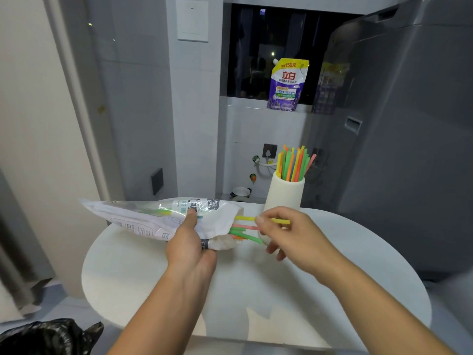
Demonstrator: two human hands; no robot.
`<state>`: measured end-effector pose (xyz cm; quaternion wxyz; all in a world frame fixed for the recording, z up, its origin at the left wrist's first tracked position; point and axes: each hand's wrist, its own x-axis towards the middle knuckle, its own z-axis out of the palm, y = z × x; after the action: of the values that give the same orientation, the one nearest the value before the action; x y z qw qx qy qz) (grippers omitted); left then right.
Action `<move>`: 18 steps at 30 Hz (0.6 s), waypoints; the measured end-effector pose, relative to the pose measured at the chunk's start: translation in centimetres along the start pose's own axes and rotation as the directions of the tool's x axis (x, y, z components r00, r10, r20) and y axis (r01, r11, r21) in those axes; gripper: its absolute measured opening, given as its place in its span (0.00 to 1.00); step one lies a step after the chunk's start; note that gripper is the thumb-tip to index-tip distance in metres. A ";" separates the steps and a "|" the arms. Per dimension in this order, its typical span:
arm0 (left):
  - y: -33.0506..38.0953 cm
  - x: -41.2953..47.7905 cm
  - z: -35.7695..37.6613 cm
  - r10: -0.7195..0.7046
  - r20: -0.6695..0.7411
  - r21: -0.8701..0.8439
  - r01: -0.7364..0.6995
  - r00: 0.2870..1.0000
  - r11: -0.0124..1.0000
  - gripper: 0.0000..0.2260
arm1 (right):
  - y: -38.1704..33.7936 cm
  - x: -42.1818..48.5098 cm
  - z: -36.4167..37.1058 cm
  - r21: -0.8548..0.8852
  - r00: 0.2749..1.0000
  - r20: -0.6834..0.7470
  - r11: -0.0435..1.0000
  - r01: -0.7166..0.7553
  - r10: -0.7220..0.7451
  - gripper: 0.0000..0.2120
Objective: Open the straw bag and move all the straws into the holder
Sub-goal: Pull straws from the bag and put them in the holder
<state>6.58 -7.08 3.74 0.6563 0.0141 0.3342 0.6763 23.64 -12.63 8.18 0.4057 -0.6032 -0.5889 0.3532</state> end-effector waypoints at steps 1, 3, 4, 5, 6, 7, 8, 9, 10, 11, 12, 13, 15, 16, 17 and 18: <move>0.0 0.0 0.0 0.006 0.004 0.004 -0.006 1.000 1.000 0.18 | 0.1 -0.2 0.3 0.065 1.000 0.006 0.998 0.016 -0.016 0.08; -0.1 0.0 0.0 0.018 0.007 0.014 -0.018 1.000 1.000 0.19 | 0.4 -0.4 0.8 0.161 0.998 -0.038 0.985 0.057 -0.051 0.07; -0.1 -0.1 0.1 0.022 0.006 0.016 -0.022 1.000 1.000 0.19 | 0.4 -0.4 0.9 0.190 0.996 -0.071 0.979 0.074 -0.062 0.07; -0.2 -0.1 0.1 0.027 -0.001 0.017 -0.027 1.000 0.999 0.19 | 0.4 -0.4 1.0 0.213 0.992 -0.104 0.973 0.089 -0.068 0.08; -0.2 -0.2 0.1 0.029 -0.003 0.016 -0.029 1.000 0.999 0.19 | 0.4 -0.3 1.0 0.232 0.989 -0.131 0.967 0.103 -0.074 0.08; -0.3 -0.2 0.0 0.029 -0.005 0.014 -0.029 1.000 0.999 0.18 | 0.4 -0.2 1.0 0.246 0.986 -0.149 0.962 0.117 -0.081 0.09; -0.3 -0.2 0.0 0.028 -0.005 0.010 -0.028 1.000 1.000 0.19 | 0.4 -0.2 1.0 0.255 0.983 -0.160 0.959 0.126 -0.087 0.09; -0.4 -0.2 0.0 0.029 -0.007 0.005 -0.029 1.000 1.000 0.19 | 0.5 -0.2 0.9 0.253 0.982 -0.166 0.958 0.132 -0.091 0.08; -0.4 -0.2 0.0 0.033 -0.011 0.004 -0.033 0.999 0.999 0.19 | 0.5 -0.3 1.0 0.243 0.981 -0.166 0.961 0.136 -0.097 0.07; -0.4 -0.2 0.0 0.037 -0.016 0.005 -0.037 0.999 0.999 0.19 | 0.6 -0.3 1.1 0.225 0.982 -0.157 0.964 0.139 -0.105 0.05; -0.5 -0.2 0.1 0.039 -0.020 0.007 -0.039 0.999 0.999 0.19 | 0.7 -0.4 1.2 0.202 0.983 -0.138 0.969 0.143 -0.117 0.04; -0.5 -0.2 0.1 0.041 -0.020 0.006 -0.041 0.999 0.999 0.19 | 0.8 -0.5 1.5 0.173 0.986 -0.113 0.974 0.145 -0.126 0.03; -0.7 -0.2 0.2 0.041 -0.011 0.000 -0.041 0.999 0.999 0.19 | 1.0 -0.8 2.1 0.117 0.990 -0.050 0.984 0.134 -0.129 0.02; -0.7 -0.3 0.3 0.040 -0.002 -0.003 -0.040 0.999 0.999 0.18 | 1.1 -1.0 2.3 0.102 0.991 -0.023 0.986 0.130 -0.129 0.03; -0.8 -0.3 0.3 0.039 0.006 -0.003 -0.039 0.999 0.999 0.18 | 1.1 -1.1 2.5 0.101 0.992 -0.006 0.986 0.129 -0.129 0.05; -0.9 -0.3 0.3 0.040 0.008 0.000 -0.040 0.999 0.999 0.18 | 1.2 -1.1 2.6 0.118 0.991 -0.002 0.985 0.130 -0.130 0.07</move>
<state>7.51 -7.32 3.69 0.6438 0.0234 0.3313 0.6893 21.75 -13.54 5.98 0.4612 -0.5376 -0.6062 0.3617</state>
